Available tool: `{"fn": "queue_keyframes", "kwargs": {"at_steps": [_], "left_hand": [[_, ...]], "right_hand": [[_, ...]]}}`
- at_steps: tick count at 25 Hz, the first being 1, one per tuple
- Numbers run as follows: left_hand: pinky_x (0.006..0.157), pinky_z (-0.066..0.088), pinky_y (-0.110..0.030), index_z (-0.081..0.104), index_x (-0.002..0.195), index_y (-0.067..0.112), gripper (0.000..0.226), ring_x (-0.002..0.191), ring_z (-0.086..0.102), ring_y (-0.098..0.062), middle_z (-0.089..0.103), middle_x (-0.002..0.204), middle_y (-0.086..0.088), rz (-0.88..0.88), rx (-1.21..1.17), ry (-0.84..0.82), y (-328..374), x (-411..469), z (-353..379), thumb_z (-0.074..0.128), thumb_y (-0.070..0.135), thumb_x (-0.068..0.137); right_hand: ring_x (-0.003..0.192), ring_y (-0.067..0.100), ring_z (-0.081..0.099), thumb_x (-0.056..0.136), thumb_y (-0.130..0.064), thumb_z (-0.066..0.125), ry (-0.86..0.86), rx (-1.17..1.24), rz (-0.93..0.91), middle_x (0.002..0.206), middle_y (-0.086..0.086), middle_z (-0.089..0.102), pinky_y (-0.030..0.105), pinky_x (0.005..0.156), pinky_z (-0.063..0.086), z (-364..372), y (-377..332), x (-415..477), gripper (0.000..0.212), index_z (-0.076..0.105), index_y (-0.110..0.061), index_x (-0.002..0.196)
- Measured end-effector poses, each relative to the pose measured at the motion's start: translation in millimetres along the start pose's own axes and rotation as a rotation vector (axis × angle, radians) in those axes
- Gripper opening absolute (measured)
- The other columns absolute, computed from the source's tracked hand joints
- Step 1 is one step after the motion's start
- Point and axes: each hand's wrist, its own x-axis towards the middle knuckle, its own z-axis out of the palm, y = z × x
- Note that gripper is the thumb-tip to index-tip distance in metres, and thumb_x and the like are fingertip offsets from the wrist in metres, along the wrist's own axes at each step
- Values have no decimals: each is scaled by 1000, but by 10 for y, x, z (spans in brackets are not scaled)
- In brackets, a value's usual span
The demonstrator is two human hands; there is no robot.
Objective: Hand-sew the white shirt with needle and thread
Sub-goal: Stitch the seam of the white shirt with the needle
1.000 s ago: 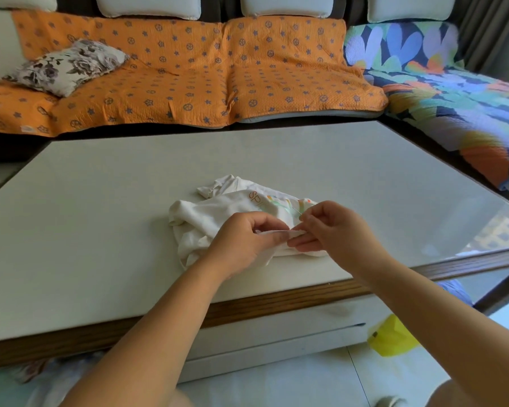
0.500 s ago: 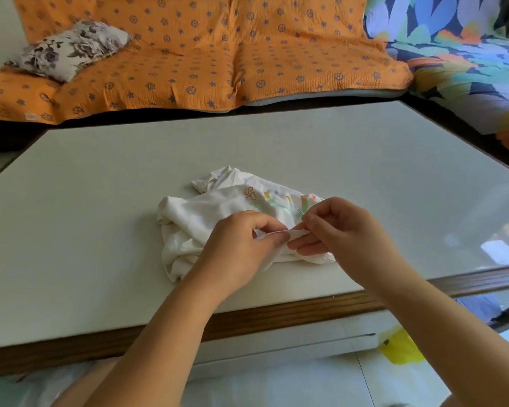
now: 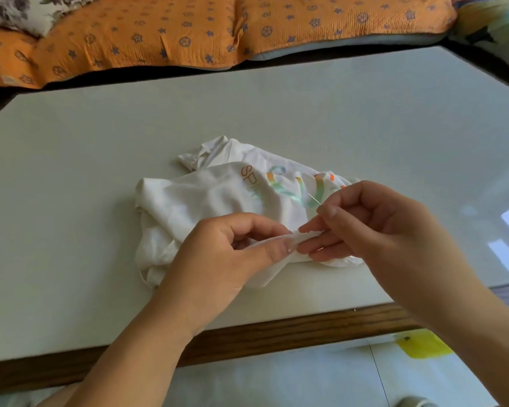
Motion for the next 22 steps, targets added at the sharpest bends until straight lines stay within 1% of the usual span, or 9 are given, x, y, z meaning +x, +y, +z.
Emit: {"fn": "queue_keyframes", "kwargs": {"at_steps": [2,3,5,6,8,11,16,20,22], "left_hand": [[71,50,-23,78,80,31,23,75,64,-12,74,77,1,-23,-41,15,-7,3,14,82,45,62],[67,49,-17,78,79,29,21,71,64,-7,73,75,3,-32,-76,18,10,3,24,82,41,63],[46,37,-4,77,75,19,17,49,55,1,71,67,3,-68,-171,42,47,1,41,76,32,64],[38,31,-2,75,74,17,15,41,50,3,69,66,2,-88,-210,55,70,-3,47,73,28,64],[33,27,-2,74,73,14,12,38,48,3,69,66,-1,-113,-259,59,107,-15,56,71,23,65],[33,28,-2,73,73,13,10,38,49,3,69,64,0,-129,-298,56,137,-26,53,71,20,66],[34,28,-1,72,76,11,14,33,46,4,66,60,3,-129,-303,70,155,-50,60,69,19,65],[46,39,-4,77,70,20,11,56,62,1,71,67,5,-99,-292,54,90,-36,32,72,26,63],[49,41,-5,78,70,23,10,60,64,0,72,69,6,-90,-288,50,66,-32,26,73,28,62]], "right_hand": [[70,25,74,92,-5,56,3,9,-2,77,12,74,32,65,61,16,30,15,9,60,-3,84],[70,25,74,91,-5,57,5,4,-6,77,11,74,32,65,61,19,48,20,9,61,-5,83],[68,22,74,89,-7,59,23,-42,-47,78,7,75,29,61,60,21,68,20,10,64,-9,81],[66,20,73,88,-10,61,53,-87,-85,77,4,75,26,58,57,15,67,11,10,65,-12,80],[55,20,67,87,-11,63,129,-164,-166,71,3,73,22,49,51,-5,40,-33,13,66,-18,76],[43,19,60,85,-12,69,100,-197,-183,60,6,66,19,39,42,11,-20,-140,11,67,-20,78],[34,15,52,75,-25,59,-64,-296,4,49,1,58,15,39,41,87,17,-220,15,68,-34,83],[32,16,50,75,-28,58,-47,-339,25,46,0,55,18,39,44,97,11,-218,18,69,-39,84],[31,16,50,76,-28,58,-49,-341,22,44,-1,55,19,38,44,99,18,-216,16,70,-37,82]]}}
